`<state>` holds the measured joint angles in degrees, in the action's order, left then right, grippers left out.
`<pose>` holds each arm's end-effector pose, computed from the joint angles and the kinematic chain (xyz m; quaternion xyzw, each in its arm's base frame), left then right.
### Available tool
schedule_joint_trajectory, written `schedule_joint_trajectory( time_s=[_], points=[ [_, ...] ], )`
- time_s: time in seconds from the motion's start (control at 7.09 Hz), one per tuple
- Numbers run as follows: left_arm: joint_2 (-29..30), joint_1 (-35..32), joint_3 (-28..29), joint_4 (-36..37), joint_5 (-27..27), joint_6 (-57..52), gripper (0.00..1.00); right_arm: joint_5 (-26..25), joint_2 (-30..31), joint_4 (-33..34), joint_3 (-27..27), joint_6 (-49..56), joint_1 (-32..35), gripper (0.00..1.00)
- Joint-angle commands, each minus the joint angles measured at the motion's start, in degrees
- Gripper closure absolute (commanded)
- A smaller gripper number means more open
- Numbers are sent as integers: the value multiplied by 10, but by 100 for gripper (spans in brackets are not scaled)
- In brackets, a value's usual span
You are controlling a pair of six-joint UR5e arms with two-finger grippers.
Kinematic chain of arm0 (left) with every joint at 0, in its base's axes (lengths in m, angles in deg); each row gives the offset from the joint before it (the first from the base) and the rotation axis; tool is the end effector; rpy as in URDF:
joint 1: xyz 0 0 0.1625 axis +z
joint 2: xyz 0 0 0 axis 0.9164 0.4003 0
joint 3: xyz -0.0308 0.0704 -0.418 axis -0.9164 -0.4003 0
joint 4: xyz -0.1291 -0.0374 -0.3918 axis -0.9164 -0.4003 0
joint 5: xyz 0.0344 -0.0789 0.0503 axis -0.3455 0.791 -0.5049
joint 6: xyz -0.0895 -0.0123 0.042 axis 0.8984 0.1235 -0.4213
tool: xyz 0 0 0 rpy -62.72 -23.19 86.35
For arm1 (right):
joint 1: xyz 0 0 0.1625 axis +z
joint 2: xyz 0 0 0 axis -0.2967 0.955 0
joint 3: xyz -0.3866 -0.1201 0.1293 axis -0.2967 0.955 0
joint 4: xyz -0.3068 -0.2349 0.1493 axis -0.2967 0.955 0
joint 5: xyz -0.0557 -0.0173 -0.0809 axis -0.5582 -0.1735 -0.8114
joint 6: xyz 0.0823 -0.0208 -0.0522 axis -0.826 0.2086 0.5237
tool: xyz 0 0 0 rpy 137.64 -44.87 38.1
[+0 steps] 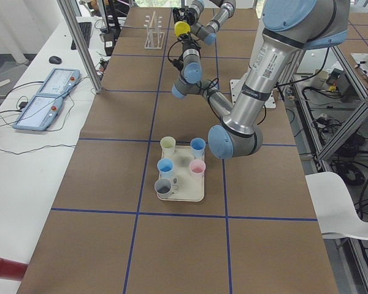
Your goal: Transfer IKEA cup to right arm and place on rack
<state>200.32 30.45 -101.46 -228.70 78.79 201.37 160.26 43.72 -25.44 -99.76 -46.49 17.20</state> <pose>0.3650 -0.3914 0.1701 -0.4045 0.8375 -0.2098 0.3015 -0.3659 -0.3988 0.1778 0.0129 -0.9249 0.1558 0.3467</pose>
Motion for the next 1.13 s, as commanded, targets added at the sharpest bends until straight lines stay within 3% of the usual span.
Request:
schedule_joint_trajectory(
  time_s=[0.0, 0.56, 0.85, 0.99],
  points=[
    [0, 7, -2, -1, 0, 0, 100, -3, -2, 0, 3, 0, 0, 1],
    [3, 7, -2, -2, -2, -1, 100, -2, -1, -2, 3, 0, -4, 3],
    [3, 7, 0, -3, -1, -2, 95, -2, -2, -3, 3, 0, -4, 59],
    [3, 8, 0, -3, -1, -3, 70, -2, -2, -3, 3, -1, -4, 85]
  ],
)
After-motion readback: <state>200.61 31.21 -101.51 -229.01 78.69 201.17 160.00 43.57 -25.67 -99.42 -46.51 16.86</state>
